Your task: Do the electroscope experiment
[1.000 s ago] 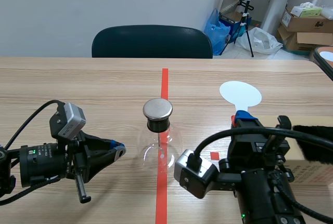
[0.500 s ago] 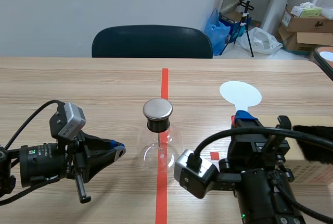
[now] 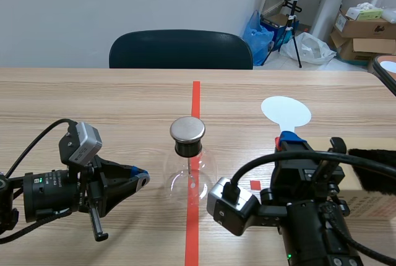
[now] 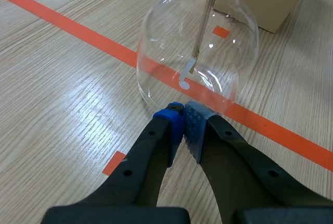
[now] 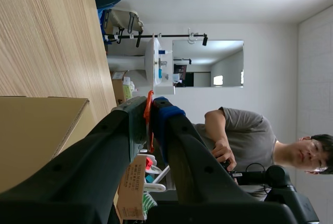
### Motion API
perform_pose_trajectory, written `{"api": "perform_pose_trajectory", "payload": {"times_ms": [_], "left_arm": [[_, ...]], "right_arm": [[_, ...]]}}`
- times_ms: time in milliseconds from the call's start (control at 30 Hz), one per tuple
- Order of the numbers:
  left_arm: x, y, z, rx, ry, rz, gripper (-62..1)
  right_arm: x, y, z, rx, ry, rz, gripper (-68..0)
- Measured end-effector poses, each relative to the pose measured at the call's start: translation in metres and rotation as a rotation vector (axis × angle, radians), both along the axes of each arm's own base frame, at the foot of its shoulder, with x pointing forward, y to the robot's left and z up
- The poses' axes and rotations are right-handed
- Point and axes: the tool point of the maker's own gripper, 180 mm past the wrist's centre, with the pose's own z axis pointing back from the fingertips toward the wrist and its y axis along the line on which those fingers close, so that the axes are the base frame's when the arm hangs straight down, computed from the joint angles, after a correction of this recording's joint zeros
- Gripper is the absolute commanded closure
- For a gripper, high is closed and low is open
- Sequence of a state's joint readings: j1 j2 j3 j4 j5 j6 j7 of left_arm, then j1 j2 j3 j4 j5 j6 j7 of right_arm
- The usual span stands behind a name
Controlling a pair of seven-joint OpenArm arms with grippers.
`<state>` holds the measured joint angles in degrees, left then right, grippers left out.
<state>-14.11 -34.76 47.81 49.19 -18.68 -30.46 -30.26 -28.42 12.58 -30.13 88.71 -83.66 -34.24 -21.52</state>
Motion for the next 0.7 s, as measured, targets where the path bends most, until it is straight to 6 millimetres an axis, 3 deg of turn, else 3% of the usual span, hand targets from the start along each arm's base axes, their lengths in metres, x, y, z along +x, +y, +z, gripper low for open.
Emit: {"api": "perform_pose_trajectory", "payload": {"times_ms": [467,700], "left_arm": [[0.0,0.0,0.0,0.0,0.0,0.0,-3.2],[0.0,0.0,0.0,0.0,0.0,0.0,-3.2]], "right_arm": [[0.0,0.004,0.0,-0.003,-0.001,0.03,-1.1],[-0.004,-0.008,0.012,-0.019,-0.018,0.036,-1.1]]}}
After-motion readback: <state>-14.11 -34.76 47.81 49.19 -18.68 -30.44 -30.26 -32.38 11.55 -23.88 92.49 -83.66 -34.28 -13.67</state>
